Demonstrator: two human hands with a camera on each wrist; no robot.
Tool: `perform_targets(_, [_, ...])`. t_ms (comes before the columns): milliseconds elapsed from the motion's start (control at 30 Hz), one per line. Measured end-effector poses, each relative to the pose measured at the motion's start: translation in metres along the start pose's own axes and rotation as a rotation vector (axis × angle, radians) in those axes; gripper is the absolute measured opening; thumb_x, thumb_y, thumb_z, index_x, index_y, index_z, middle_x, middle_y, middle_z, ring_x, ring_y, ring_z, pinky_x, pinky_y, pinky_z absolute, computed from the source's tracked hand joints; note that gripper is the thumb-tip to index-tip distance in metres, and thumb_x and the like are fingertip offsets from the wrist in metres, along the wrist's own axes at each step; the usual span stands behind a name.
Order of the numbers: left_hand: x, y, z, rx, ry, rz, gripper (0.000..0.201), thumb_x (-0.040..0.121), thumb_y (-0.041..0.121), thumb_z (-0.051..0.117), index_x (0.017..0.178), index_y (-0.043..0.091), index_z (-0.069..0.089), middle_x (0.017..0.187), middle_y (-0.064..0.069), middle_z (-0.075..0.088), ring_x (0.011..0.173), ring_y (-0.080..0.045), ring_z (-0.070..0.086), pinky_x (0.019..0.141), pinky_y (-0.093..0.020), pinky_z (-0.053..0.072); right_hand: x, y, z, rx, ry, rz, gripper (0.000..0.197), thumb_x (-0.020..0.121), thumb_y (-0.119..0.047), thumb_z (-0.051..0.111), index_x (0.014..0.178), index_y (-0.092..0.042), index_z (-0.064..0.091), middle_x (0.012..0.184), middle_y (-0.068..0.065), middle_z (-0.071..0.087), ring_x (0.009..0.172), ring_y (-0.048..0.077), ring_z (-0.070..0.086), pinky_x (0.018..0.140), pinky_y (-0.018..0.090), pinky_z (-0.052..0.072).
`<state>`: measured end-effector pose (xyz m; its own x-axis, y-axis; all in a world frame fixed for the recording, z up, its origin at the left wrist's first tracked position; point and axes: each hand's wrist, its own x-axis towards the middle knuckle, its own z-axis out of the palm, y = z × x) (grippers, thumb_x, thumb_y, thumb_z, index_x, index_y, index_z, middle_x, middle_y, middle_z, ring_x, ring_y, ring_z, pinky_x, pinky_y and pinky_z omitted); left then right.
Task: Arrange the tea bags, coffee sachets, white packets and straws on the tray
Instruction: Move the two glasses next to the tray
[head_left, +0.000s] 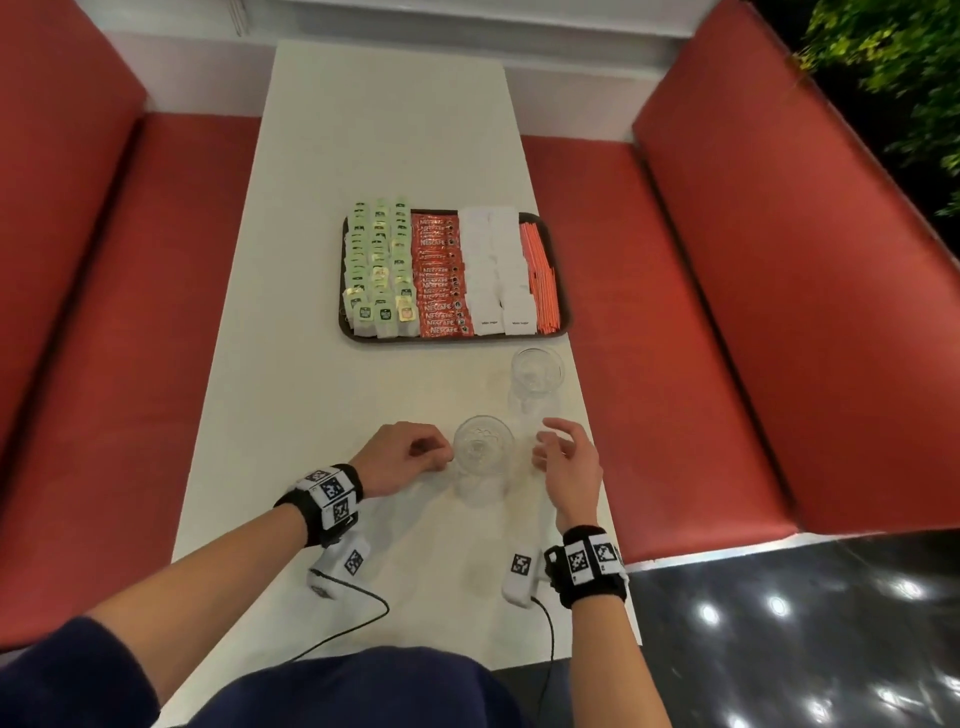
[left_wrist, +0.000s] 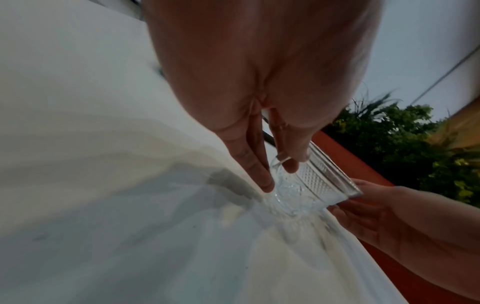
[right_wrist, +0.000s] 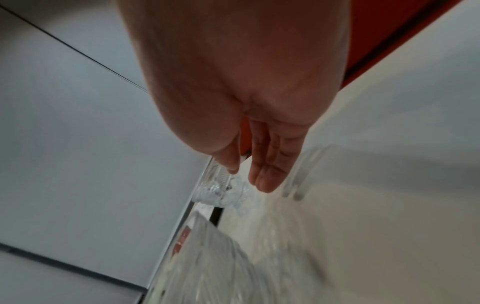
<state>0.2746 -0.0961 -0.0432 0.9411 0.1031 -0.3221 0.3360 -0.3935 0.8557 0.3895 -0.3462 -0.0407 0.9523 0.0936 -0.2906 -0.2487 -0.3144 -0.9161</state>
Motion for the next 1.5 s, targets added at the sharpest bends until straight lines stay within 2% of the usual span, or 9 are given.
perform_targets(100, [-0.026, -0.015, -0.015, -0.05, 0.081, -0.034, 0.01, 0.099, 0.029, 0.078, 0.097, 0.02, 0.081, 0.09, 0.009, 0.082, 0.088, -0.007, 0.078, 0.084, -0.021, 0.056, 0.011, -0.015, 0.019, 0.16, -0.003, 0.089, 0.015, 0.102, -0.033, 0.076, 0.115, -0.027, 0.078, 0.097, 0.009, 0.081, 0.084, 0.025, 0.08, 0.08, 0.038, 0.067])
perform_targets(167, [-0.042, -0.026, -0.024, -0.105, 0.132, -0.057, 0.009, 0.099, 0.027, 0.078, 0.096, 0.02, 0.081, 0.091, 0.006, 0.083, 0.091, -0.012, 0.079, 0.088, -0.025, 0.059, 0.016, -0.022, 0.033, 0.219, 0.001, 0.143, 0.022, 0.095, -0.039, 0.084, 0.111, -0.024, 0.08, 0.087, 0.007, 0.082, 0.082, 0.024, 0.08, 0.079, 0.037, 0.067])
perform_targets(400, [-0.082, -0.059, -0.053, -0.341, 0.355, -0.178, 0.007, 0.1, 0.014, 0.076, 0.097, 0.01, 0.082, 0.095, -0.006, 0.083, 0.096, -0.024, 0.08, 0.1, -0.041, 0.061, 0.017, -0.022, 0.071, 0.335, 0.106, 0.205, 0.007, 0.098, -0.016, 0.081, 0.101, -0.01, 0.08, 0.089, 0.007, 0.083, 0.089, 0.029, 0.082, 0.089, 0.037, 0.066])
perform_targets(633, [-0.095, -0.089, -0.088, -0.415, 0.626, -0.284, 0.009, 0.1, 0.024, 0.077, 0.096, 0.017, 0.082, 0.093, -0.002, 0.083, 0.096, -0.022, 0.08, 0.104, -0.046, 0.058, -0.014, -0.017, 0.103, 0.195, -0.175, 0.096, 0.005, 0.102, -0.013, 0.075, 0.105, -0.011, 0.078, 0.094, 0.008, 0.083, 0.094, 0.025, 0.082, 0.094, 0.039, 0.065])
perform_targets(767, [-0.075, -0.103, -0.12, -0.468, 0.757, -0.301, 0.008, 0.099, 0.018, 0.078, 0.097, 0.011, 0.081, 0.092, -0.006, 0.083, 0.096, -0.028, 0.08, 0.106, -0.053, 0.058, -0.033, -0.017, 0.138, 0.082, -0.35, 0.025, 0.005, 0.102, -0.02, 0.076, 0.102, -0.015, 0.079, 0.092, 0.004, 0.083, 0.092, 0.02, 0.081, 0.096, 0.043, 0.065])
perform_targets(1000, [-0.018, -0.114, -0.189, -0.458, 0.847, -0.336, 0.005, 0.096, 0.017, 0.081, 0.091, 0.015, 0.082, 0.089, -0.003, 0.083, 0.093, -0.025, 0.081, 0.102, -0.049, 0.061, -0.036, -0.042, 0.217, 0.003, -0.539, -0.002, 0.008, 0.098, -0.027, 0.077, 0.091, -0.024, 0.08, 0.088, 0.001, 0.082, 0.089, 0.019, 0.08, 0.096, 0.05, 0.064])
perform_targets(1200, [0.037, -0.125, -0.249, -0.342, 0.832, -0.344, 0.008, 0.092, 0.035, 0.084, 0.084, 0.033, 0.081, 0.081, 0.007, 0.082, 0.09, -0.019, 0.081, 0.091, -0.043, 0.063, -0.01, -0.065, 0.285, 0.009, -0.534, -0.02, 0.01, 0.1, -0.026, 0.077, 0.09, -0.023, 0.079, 0.087, -0.001, 0.082, 0.089, 0.018, 0.08, 0.096, 0.048, 0.064])
perform_targets(1267, [0.053, -0.128, -0.265, -0.332, 0.832, -0.35, 0.013, 0.092, 0.039, 0.084, 0.083, 0.028, 0.081, 0.081, 0.006, 0.082, 0.092, -0.02, 0.081, 0.086, -0.039, 0.061, -0.002, -0.071, 0.304, 0.029, -0.502, -0.009, 0.009, 0.099, -0.025, 0.078, 0.09, -0.023, 0.079, 0.088, -0.003, 0.082, 0.09, 0.016, 0.08, 0.097, 0.046, 0.063])
perform_targets(1500, [0.092, -0.128, -0.297, -0.25, 0.863, -0.31, 0.017, 0.094, 0.037, 0.083, 0.084, 0.023, 0.082, 0.082, 0.006, 0.082, 0.082, -0.012, 0.081, 0.096, -0.041, 0.063, 0.026, -0.084, 0.362, 0.144, -0.408, 0.024, 0.008, 0.1, -0.025, 0.078, 0.093, -0.022, 0.08, 0.091, -0.001, 0.082, 0.094, 0.019, 0.079, 0.097, 0.051, 0.063])
